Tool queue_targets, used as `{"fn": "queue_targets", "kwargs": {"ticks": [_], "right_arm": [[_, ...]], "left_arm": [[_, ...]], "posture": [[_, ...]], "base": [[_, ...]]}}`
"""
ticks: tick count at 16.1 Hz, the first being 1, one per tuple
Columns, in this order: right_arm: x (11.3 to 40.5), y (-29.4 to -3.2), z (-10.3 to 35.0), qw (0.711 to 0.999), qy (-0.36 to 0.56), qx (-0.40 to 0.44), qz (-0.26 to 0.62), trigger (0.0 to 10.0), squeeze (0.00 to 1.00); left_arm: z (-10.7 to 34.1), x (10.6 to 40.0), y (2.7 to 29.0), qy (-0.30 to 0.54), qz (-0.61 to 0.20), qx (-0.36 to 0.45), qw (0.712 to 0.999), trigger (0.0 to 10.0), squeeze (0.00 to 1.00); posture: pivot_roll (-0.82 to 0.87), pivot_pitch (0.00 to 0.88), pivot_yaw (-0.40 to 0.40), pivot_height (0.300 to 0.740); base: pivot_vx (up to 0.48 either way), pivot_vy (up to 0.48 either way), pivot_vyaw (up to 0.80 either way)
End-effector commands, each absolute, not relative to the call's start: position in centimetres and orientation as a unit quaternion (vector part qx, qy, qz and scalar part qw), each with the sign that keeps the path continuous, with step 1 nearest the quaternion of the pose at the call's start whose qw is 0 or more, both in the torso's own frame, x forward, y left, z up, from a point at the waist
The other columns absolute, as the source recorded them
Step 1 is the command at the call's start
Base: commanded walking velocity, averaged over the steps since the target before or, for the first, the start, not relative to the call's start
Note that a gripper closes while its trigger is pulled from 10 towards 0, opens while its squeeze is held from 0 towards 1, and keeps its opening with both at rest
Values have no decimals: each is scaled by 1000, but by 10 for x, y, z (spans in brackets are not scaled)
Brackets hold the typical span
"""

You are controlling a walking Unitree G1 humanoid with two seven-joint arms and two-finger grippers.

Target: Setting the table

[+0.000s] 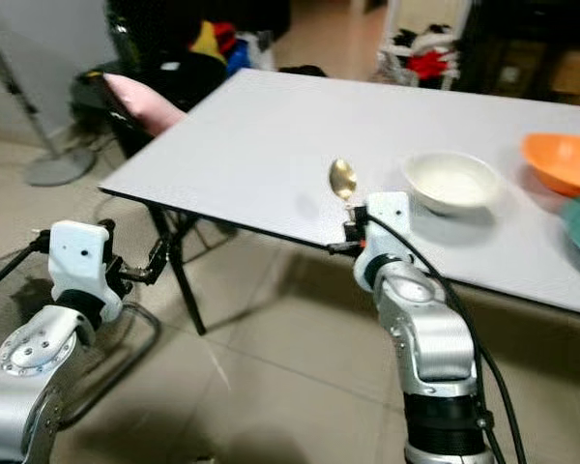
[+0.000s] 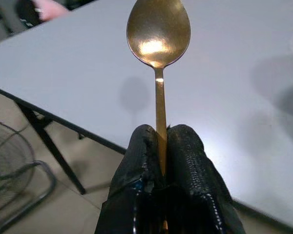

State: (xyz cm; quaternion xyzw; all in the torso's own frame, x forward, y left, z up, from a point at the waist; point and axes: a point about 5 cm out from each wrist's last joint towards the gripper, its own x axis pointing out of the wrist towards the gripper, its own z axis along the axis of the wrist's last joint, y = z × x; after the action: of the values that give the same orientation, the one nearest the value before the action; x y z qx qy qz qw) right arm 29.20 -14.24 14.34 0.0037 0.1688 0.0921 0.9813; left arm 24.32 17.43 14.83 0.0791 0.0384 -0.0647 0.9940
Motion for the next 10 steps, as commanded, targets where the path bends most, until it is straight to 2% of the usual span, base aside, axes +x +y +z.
{"fn": "queue_targets", "kwargs": {"ticks": [1,10], "right_arm": [[294,-133,148,981,161,8,110,10000,0],[296,-132,146,979,171,13,107,10000,0]], "left_arm": [[149,242,180,39,-55,90,994,10000,0],[147,241,179,43,-62,90,993,10000,0]], "posture": [[-68,0,53,740],[-70,0,51,740]], "base": [[386,0,0],[383,0,0]]}}
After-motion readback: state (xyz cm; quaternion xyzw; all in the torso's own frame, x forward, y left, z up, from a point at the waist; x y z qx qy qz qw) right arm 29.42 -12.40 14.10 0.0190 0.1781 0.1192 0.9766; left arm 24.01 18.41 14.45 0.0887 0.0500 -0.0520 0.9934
